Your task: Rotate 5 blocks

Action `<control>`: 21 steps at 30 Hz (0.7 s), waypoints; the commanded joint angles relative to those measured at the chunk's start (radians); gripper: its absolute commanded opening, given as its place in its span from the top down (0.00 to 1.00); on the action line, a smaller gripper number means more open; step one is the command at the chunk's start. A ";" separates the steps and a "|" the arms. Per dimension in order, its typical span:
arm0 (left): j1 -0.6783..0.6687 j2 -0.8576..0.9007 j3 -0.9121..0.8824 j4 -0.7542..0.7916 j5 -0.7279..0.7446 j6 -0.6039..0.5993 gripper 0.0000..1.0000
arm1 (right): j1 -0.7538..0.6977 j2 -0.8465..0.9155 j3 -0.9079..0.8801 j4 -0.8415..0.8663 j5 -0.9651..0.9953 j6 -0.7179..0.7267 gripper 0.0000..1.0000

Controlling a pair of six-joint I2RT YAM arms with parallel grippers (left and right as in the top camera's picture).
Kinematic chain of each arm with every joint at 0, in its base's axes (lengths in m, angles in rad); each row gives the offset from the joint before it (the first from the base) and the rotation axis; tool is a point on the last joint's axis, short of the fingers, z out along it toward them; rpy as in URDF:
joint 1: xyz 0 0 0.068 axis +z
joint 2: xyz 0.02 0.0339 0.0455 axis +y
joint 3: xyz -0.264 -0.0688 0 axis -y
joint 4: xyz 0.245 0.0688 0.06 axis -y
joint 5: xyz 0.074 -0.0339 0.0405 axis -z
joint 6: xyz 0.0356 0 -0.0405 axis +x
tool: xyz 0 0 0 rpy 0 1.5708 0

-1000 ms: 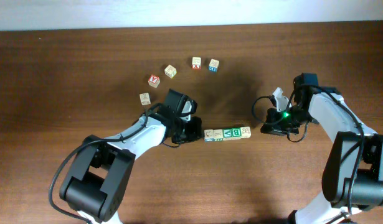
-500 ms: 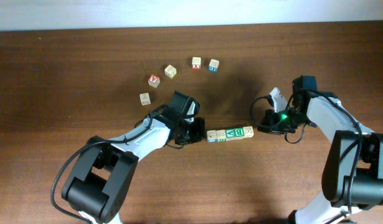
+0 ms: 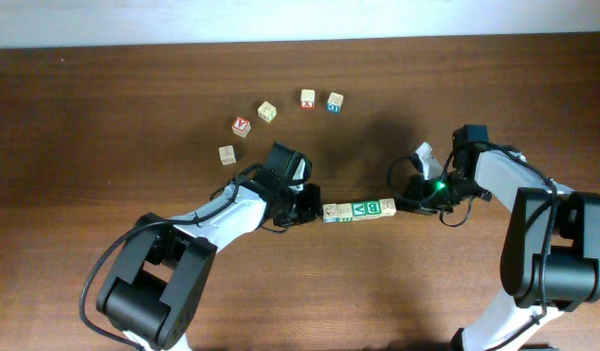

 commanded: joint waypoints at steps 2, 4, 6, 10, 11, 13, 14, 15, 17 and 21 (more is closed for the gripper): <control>-0.002 0.009 0.006 0.002 -0.006 -0.006 1.00 | -0.004 0.006 -0.009 -0.014 -0.044 -0.014 0.96; -0.002 0.009 0.006 0.003 -0.006 -0.006 1.00 | -0.003 0.006 -0.009 -0.019 -0.060 -0.014 0.96; -0.002 0.009 0.006 0.009 -0.006 -0.006 1.00 | -0.003 0.006 -0.009 -0.026 -0.063 -0.014 0.96; -0.002 -0.006 0.006 0.009 -0.021 0.017 1.00 | -0.003 0.006 -0.009 -0.026 -0.063 -0.014 0.96; -0.002 -0.006 0.006 0.006 -0.030 0.017 1.00 | -0.003 0.006 -0.009 -0.026 -0.063 -0.014 0.96; -0.003 -0.006 0.006 0.006 -0.034 0.017 1.00 | -0.003 0.006 -0.009 -0.026 -0.063 -0.014 0.96; -0.003 -0.006 0.006 0.006 -0.040 0.017 1.00 | -0.003 0.006 -0.009 -0.026 -0.062 -0.014 0.96; -0.003 -0.010 0.006 0.005 -0.049 0.017 1.00 | -0.003 0.006 -0.009 -0.026 -0.062 -0.014 0.96; -0.003 -0.027 0.006 -0.002 -0.063 0.021 1.00 | -0.003 0.006 -0.009 -0.026 -0.062 -0.014 0.96; -0.002 -0.052 0.006 0.000 -0.052 0.064 1.00 | -0.004 0.006 -0.009 -0.026 -0.058 -0.014 0.96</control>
